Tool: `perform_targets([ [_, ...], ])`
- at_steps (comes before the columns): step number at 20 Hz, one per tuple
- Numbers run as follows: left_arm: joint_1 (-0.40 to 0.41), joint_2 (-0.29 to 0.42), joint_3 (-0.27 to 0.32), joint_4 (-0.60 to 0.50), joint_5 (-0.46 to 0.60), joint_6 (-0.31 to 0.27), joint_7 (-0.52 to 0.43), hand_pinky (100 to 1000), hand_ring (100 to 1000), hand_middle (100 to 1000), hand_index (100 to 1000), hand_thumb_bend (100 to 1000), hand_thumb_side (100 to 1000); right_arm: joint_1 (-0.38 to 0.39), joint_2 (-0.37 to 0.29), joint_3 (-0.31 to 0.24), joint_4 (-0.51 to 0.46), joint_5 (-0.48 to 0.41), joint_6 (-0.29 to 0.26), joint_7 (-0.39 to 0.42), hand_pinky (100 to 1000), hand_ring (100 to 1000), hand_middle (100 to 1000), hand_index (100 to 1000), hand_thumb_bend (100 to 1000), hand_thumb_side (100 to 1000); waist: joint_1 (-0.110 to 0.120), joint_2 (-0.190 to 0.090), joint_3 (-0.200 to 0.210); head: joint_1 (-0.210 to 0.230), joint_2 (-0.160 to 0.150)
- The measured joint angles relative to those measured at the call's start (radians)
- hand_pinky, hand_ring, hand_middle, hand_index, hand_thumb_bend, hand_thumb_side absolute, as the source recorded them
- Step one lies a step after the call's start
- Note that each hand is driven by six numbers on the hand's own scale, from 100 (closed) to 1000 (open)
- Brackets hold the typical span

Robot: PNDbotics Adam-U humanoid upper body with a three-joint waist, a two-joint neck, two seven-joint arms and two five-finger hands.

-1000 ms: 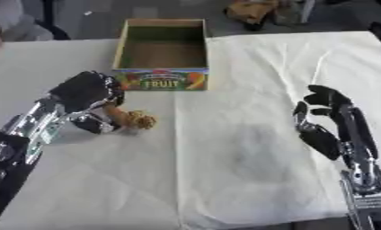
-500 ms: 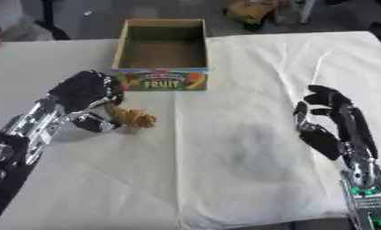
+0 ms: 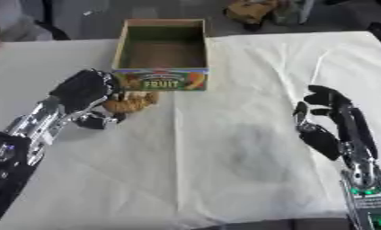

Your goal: Pick up objects on the table and place them in the box.

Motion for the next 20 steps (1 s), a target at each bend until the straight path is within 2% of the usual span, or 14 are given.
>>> perform_targets([
  [9,-0.002,-0.002,0.002,0.004,0.062,0.007,0.125,189,260,193,313,343,100,0.0,0.0,0.0,0.002,0.0,0.0,0.0,710,775,653,831,100,270,0.0,0.0,-0.001,0.0,0.0],
  [20,-0.02,0.005,0.031,-0.043,0.117,0.031,0.124,180,258,188,306,337,100,0.0,0.0,0.0,0.002,0.0,0.0,0.0,710,776,653,831,100,270,0.0,0.0,0.0,0.0,0.0],
])
